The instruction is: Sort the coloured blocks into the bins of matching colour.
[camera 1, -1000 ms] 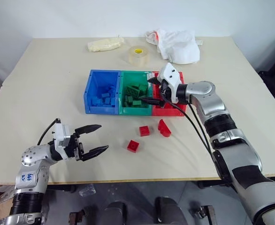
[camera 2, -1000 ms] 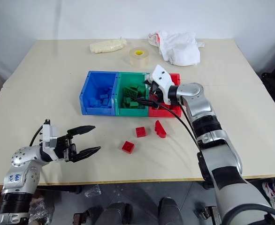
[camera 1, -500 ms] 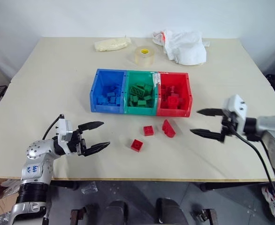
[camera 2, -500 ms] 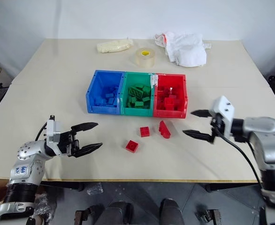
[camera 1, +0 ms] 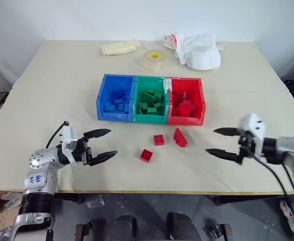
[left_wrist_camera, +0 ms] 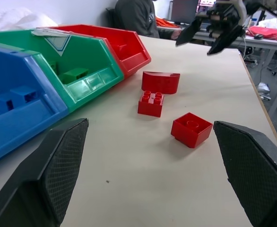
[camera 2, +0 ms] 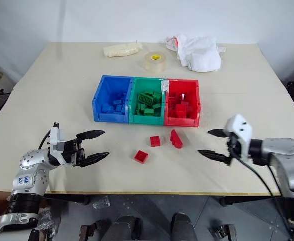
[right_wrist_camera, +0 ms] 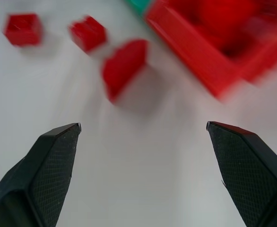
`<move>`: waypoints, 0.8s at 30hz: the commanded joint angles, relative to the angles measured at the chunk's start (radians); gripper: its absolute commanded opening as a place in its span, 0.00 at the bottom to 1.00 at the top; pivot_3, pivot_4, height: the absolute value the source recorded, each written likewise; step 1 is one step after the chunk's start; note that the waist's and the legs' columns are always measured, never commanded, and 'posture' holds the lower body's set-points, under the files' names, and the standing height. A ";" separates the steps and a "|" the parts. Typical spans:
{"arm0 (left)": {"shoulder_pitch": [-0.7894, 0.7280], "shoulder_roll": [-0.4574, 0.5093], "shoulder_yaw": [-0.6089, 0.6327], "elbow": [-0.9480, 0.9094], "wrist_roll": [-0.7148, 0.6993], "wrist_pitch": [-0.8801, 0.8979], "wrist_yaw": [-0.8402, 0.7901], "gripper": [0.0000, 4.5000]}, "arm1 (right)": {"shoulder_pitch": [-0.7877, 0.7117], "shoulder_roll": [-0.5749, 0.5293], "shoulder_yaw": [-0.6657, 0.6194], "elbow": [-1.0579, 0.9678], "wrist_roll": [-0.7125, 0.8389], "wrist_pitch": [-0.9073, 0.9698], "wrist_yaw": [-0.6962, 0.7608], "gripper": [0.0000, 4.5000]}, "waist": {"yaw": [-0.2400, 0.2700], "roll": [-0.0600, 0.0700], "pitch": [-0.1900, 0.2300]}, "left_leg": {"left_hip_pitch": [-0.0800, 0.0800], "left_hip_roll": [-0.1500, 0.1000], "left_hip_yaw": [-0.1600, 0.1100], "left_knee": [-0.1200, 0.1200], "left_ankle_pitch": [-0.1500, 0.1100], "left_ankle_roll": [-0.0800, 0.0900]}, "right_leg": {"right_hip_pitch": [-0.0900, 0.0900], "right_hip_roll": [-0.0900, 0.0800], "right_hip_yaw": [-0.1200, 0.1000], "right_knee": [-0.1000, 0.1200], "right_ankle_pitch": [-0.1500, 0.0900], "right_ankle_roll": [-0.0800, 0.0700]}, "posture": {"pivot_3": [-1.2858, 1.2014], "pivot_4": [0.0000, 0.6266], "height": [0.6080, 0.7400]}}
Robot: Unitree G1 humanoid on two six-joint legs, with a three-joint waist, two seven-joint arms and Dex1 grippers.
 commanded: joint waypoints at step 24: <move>0.100 0.015 0.031 -0.163 -0.018 0.019 0.052 1.00 | -0.224 0.244 0.148 0.141 -0.054 -0.095 -0.099 0.21 | -0.001 0.000 0.000 | 0.000 0.000 -0.002 0.000 0.000 0.000 | 0.000 0.000 -0.001 0.000 0.000 0.000 | 0.52 0.24 1.00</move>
